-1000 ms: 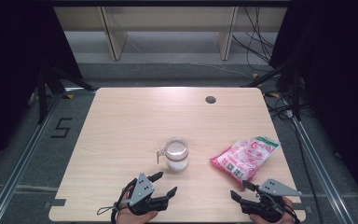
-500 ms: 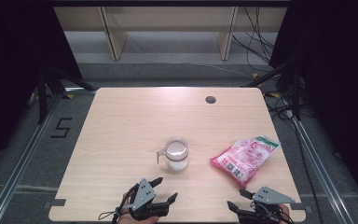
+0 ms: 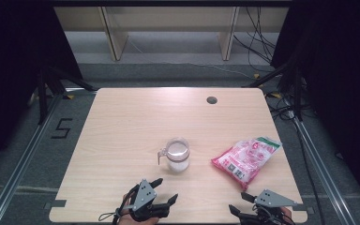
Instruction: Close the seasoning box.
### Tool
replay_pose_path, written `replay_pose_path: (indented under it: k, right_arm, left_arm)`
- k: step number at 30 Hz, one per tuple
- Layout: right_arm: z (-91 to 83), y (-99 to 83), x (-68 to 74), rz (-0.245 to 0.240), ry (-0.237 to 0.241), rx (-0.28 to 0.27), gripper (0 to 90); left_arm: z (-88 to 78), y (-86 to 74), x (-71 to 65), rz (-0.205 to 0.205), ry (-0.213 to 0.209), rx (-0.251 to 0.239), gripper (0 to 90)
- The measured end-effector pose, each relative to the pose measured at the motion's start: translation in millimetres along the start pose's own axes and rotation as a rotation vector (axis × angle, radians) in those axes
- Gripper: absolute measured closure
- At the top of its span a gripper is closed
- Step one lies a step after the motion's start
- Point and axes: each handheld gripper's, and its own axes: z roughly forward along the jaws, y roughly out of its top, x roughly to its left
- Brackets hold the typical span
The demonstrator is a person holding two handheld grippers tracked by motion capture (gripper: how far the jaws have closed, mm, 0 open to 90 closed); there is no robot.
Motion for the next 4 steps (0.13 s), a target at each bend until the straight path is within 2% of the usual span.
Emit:
replay_pose_path:
  k: [1, 2, 3, 4]
  right_arm:
    - [1.5, 0.2, -1.8, -0.021, 0.007, -0.011, 35.1]
    - [1.0, 0.4, -1.5, -0.024, 0.003, -0.005, 35.1]
    - [1.6, 0.2, -1.4, -0.024, 0.007, -0.01, 35.1]
    - [1.7, 0.2, -1.4, -0.024, 0.006, -0.01, 35.0]
  left_arm:
    - [-0.2, -0.5, 0.6, 0.004, 0.001, 0.008, 26.5]
    - [0.2, -1.3, 0.3, -0.008, 0.006, 0.006, 26.3]
    - [0.5, -2.0, 2.5, -0.003, -0.002, 0.013, 25.8]
    - [0.1, -2.2, 3.2, -0.004, 0.009, 0.019, 25.4]
